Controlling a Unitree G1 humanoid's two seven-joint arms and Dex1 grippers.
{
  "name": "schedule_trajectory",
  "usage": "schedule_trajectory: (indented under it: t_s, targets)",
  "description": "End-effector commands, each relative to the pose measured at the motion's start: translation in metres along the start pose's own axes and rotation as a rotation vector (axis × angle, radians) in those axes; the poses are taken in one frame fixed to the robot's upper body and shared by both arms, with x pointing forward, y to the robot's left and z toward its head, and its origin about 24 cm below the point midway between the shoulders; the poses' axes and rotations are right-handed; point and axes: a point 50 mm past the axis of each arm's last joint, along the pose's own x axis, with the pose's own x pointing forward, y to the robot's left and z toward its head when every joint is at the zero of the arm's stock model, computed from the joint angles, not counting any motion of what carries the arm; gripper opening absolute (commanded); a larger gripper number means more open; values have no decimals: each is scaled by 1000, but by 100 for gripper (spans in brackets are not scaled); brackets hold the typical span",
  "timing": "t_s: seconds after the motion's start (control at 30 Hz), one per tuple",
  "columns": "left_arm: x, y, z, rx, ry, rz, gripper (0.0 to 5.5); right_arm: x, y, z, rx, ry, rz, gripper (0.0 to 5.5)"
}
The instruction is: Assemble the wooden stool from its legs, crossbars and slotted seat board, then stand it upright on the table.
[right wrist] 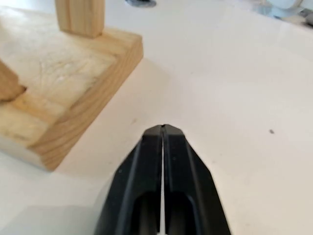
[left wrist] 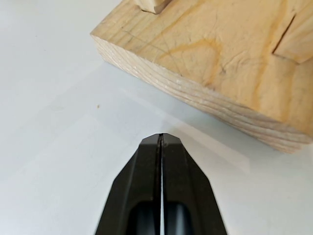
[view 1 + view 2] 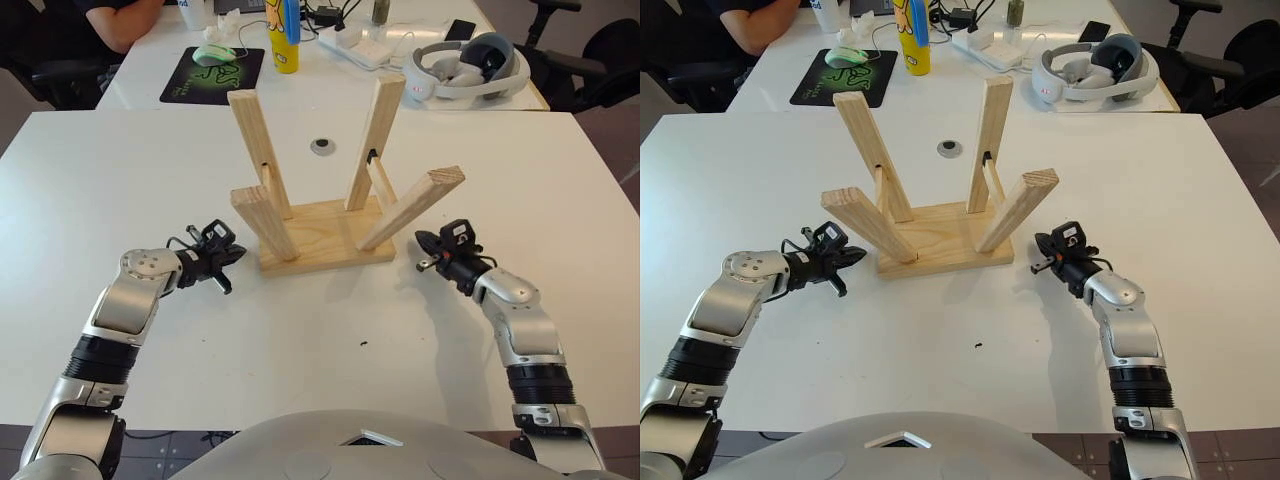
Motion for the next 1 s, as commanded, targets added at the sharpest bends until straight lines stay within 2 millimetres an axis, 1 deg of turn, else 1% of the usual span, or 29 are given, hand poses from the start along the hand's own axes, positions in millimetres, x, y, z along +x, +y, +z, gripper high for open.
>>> schedule_trajectory:
  t_s: [0.03, 0.13, 0.2, 0.4, 0.5, 0.57, 0.67, 0.83, 0.9, 1.0]
  targets:
    - [5, -8, -11, -17, 66, -50, 1, 5, 18, -15, -50, 104, 82, 0]
    - [7, -12, -10, -22, 58, -73, 1, 9, 27, -16, -57, 105, 132, 0]
    - [10, -15, -9, -25, 50, -86, 1, 10, 29, -16, -60, 105, 151, 0]
    - [19, -24, -6, -35, 17, -150, 1, 4, 32, -12, -77, 100, 205, 0]
    - [20, -29, -6, -51, -1, -183, 1, 2, 39, -8, -70, 65, 263, 0]
    - [18, -31, -6, -59, -9, -195, 1, -5, 44, -10, -52, 48, 293, 0]
    - [15, -33, -10, -65, -4, -215, 1, -17, 54, -19, -16, 52, 337, 0]
    - [3, -48, -18, -53, 27, -273, 1, -36, 64, -27, 23, 74, 374, 0]
    - [-1, -56, -20, -54, 40, -292, 1, -42, 63, -31, 41, 85, 359, 0]
    - [-3, -60, -20, -59, 40, -300, 1, -47, 61, -32, 48, 91, 346, 0]
